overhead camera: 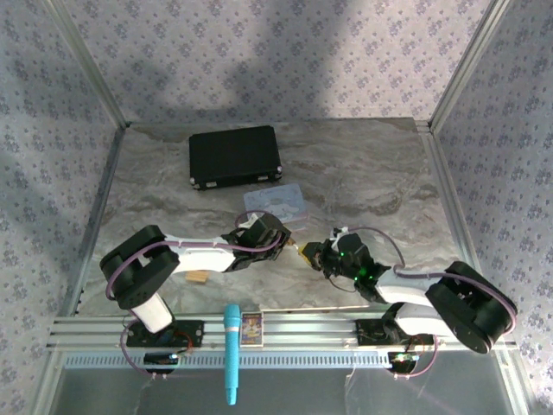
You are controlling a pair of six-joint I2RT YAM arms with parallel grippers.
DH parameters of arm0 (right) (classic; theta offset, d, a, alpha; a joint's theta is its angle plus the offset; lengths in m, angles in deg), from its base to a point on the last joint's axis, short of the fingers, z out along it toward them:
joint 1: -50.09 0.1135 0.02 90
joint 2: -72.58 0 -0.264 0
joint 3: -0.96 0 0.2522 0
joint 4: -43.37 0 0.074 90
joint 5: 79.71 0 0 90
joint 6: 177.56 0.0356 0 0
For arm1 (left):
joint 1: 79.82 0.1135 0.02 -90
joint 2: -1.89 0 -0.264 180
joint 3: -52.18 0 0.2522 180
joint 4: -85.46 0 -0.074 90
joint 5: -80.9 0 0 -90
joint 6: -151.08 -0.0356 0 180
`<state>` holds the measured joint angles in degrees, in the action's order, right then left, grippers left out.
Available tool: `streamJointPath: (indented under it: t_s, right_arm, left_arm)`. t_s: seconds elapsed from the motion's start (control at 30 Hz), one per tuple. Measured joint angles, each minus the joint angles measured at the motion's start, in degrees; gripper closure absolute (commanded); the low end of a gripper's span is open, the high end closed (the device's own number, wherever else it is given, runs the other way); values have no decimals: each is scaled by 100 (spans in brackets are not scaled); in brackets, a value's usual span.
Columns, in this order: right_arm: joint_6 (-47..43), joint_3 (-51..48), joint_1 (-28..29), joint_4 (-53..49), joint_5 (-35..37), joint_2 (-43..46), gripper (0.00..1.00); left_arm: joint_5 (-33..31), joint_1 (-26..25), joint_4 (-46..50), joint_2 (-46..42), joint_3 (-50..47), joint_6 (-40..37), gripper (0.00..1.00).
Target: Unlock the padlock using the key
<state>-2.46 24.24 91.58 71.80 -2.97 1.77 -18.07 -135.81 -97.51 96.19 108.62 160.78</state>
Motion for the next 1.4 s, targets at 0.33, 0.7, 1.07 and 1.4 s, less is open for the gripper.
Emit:
streamJointPath:
  t_s: [0.33,0.7,1.07,1.4]
  right_arm:
    - [-4,17,-63,-33,20,-17,100]
    - [0,24,-90,177,-26,-229,100]
    - [179,107,-356,442,-404,-562,100]
    - [498,122,-424,925,-595,-986,100]
  left_arm:
    - [66,0,-59,74,76,2,100]
    - [37,0,-63,109,85,-24,100]
    - [-103,-2,-125,175,111,-44,100]
    - [-227,2,-72,197,114,-63,100]
